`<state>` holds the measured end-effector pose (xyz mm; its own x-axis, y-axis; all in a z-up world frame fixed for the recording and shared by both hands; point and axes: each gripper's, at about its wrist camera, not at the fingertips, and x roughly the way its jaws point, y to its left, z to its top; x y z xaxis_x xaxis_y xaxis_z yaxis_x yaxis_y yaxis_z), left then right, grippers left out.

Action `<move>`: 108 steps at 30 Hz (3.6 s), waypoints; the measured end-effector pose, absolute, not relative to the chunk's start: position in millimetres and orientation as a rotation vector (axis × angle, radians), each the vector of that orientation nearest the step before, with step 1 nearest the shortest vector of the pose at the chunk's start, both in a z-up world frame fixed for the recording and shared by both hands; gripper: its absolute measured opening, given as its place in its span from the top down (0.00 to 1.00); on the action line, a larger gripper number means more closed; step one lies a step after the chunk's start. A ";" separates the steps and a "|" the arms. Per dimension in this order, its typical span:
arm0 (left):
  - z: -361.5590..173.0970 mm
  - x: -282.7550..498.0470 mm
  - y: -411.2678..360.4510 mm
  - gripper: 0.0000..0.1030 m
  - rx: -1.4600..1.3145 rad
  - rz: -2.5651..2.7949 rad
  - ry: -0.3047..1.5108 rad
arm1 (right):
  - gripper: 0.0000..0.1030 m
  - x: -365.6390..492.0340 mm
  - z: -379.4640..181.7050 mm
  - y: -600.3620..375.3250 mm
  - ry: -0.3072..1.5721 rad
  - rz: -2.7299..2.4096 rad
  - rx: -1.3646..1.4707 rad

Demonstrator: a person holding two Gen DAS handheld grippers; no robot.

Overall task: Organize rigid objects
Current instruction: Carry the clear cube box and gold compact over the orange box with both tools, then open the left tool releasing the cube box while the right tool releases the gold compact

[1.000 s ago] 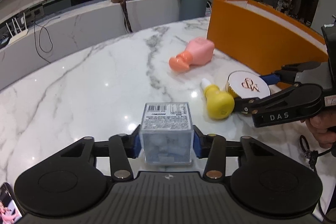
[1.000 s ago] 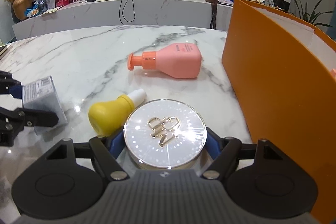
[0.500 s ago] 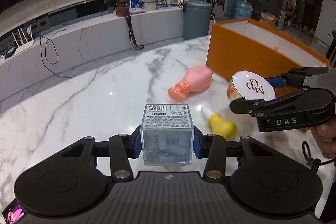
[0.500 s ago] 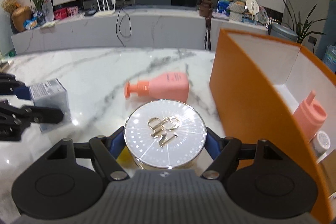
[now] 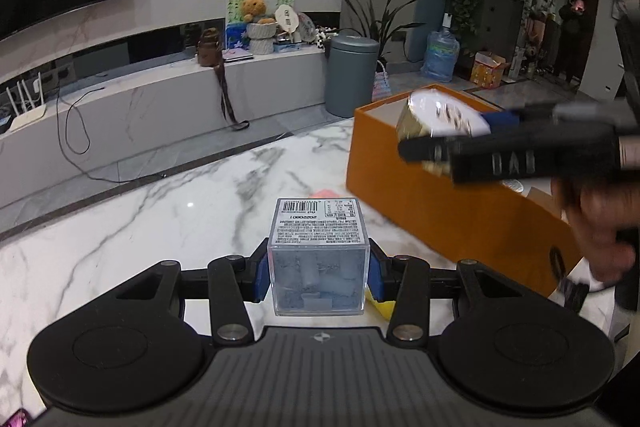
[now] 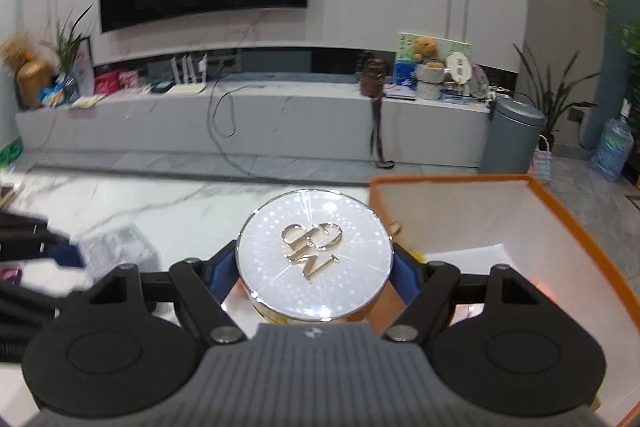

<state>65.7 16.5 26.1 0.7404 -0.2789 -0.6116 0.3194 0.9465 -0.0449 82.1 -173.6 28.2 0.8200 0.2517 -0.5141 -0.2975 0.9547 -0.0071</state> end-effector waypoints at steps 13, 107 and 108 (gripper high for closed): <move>67.2 109.8 -55.6 0.50 0.048 -0.402 0.615 | 0.27 128.8 71.8 -260.3 0.539 0.147 0.100; 6.3 252.9 -193.2 0.26 0.407 -0.485 0.981 | 0.25 241.2 -8.7 -350.3 0.892 -0.022 0.379; 8.5 251.6 -193.2 0.26 0.407 -0.484 0.977 | 0.25 240.0 -6.5 -351.0 0.890 -0.023 0.378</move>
